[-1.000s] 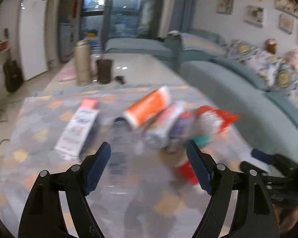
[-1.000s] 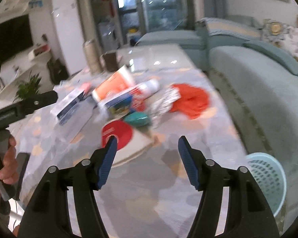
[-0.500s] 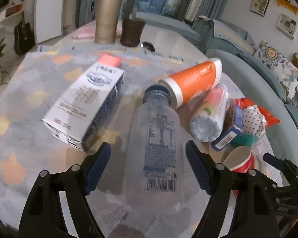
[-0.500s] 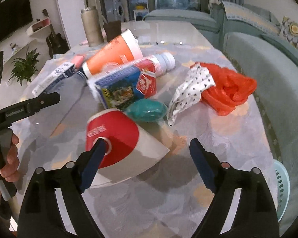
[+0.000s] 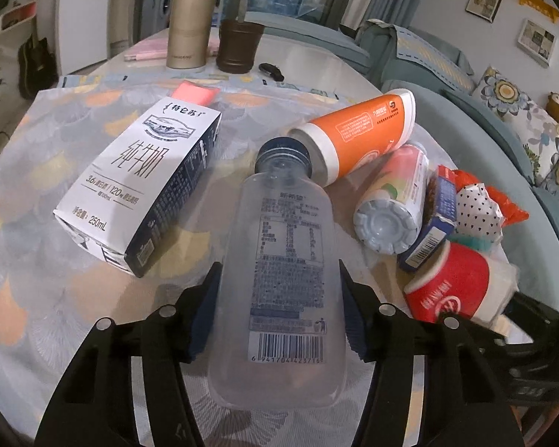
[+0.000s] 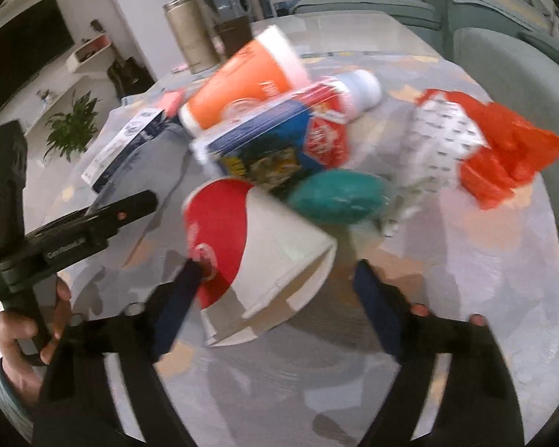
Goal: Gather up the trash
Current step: 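Grasp the clear plastic bottle with the left tool while the right tool grasps the red-white paper cup, then carry the bottle and cup to the wastebasket and release both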
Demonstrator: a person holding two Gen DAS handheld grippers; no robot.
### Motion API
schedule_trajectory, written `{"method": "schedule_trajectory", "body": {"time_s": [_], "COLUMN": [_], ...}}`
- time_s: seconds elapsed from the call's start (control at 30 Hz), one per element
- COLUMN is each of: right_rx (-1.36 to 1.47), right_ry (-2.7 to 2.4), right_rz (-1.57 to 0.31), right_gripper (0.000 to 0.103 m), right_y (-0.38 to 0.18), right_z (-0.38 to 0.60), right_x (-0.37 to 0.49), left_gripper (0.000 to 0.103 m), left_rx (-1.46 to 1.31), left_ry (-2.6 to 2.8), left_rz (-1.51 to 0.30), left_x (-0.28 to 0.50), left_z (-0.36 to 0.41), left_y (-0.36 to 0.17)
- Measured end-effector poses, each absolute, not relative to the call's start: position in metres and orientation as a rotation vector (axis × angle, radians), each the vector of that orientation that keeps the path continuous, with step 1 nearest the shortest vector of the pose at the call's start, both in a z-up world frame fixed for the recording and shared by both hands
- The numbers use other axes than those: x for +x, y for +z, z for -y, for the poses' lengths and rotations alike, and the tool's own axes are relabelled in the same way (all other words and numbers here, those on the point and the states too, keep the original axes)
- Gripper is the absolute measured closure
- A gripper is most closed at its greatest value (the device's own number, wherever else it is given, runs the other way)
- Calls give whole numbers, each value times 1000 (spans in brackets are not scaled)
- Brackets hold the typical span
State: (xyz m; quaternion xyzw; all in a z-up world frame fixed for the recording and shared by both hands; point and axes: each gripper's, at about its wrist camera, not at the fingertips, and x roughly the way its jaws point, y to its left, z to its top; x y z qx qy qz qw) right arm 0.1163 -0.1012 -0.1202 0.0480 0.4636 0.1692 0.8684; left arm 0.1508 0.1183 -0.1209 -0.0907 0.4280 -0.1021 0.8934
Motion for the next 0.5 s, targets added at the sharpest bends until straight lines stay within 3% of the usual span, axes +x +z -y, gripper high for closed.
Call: {"method": "schedule_trajectory", "body": {"time_s": [0.1,0.5], "right_rx": [89,31], "right_ry": [378,332], "right_rz": [-954,-768], "right_gripper": [72,73], "right_y": [-117,-62], "right_z": [92,102], "right_x": [112,62], "left_gripper": [48,50], "left_rx": [-187,-274], "left_ry": [-209,-340], "left_rz": [-886,-757], "left_x": [151,101], "left_z": [-118,-119], "left_y": [-121,-90]}}
